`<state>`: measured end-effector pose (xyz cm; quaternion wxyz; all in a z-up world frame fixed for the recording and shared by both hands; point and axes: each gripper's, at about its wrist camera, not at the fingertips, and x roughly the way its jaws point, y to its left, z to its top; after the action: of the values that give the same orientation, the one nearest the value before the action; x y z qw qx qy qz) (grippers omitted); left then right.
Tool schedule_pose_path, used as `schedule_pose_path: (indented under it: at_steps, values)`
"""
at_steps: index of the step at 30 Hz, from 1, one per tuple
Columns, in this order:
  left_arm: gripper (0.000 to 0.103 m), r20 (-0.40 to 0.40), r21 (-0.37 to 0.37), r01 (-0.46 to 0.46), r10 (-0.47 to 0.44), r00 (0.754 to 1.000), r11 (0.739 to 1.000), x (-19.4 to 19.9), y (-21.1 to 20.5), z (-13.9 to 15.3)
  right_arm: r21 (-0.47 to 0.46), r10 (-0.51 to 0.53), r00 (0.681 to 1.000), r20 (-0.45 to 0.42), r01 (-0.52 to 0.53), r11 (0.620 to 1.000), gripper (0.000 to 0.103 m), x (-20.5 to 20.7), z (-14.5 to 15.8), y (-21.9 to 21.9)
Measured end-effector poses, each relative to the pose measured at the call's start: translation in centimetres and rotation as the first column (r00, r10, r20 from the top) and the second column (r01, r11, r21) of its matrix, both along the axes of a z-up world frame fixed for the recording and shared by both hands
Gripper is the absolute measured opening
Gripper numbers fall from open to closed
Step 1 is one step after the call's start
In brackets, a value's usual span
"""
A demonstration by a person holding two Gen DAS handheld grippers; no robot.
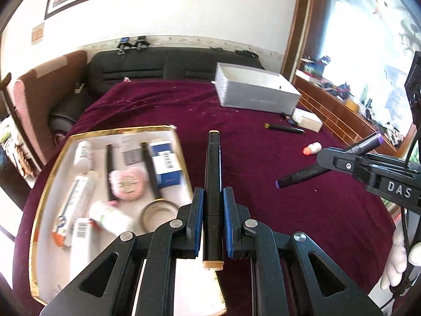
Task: Organize objects
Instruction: 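Carry both markers over the tray with both grippers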
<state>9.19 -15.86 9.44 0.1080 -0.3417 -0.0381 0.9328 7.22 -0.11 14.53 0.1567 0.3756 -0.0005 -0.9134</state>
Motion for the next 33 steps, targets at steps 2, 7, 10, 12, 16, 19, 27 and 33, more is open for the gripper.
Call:
schedule_pose_path:
  at_steps: [2,7,10,12,16,19,27,33]
  values:
    - [0.012,-0.003,0.010,-0.015,0.015,1.000,1.000,0.4,-1.0,-0.1,0.002,0.045,0.999,0.001,-0.045,0.999,0.013,0.4,0.1,-1.8]
    - [0.012,-0.011,0.021,-0.050,0.051,0.999,0.999,1.5,-3.5,-0.3,0.005,0.128,0.992,0.010,-0.128,0.992,0.013,1.3,-0.2,-5.0]
    - [0.012,-0.017,0.030,-0.066,0.067,0.998,0.997,2.1,-4.6,-0.4,0.010,0.168,0.986,0.015,-0.168,0.986,0.013,1.7,-0.5,-6.6]
    - [0.012,-0.022,0.037,-0.076,0.076,0.997,0.996,2.6,-5.4,-0.3,0.012,0.184,0.983,0.017,-0.184,0.983,0.013,2.0,-0.6,-7.2]
    - [0.012,-0.033,0.044,-0.085,0.086,0.996,0.995,3.5,-6.2,-0.1,0.012,0.213,0.977,0.020,-0.213,0.977,0.013,2.5,-0.6,-8.0]
    - [0.012,-0.036,0.045,-0.088,0.089,0.995,0.995,4.0,-6.4,0.0,0.009,0.231,0.972,0.028,-0.231,0.973,0.013,2.7,-0.7,-8.5]
    - [0.012,-0.029,0.051,-0.099,0.101,0.994,0.994,5.0,-7.0,-0.2,-0.008,0.265,0.963,0.042,-0.265,0.964,0.013,3.5,-1.0,-9.0]
    - [0.012,-0.020,0.054,-0.111,0.113,0.993,0.992,5.2,-7.3,-0.6,-0.018,0.285,0.956,0.063,-0.285,0.958,0.013,3.6,-1.5,-9.5]
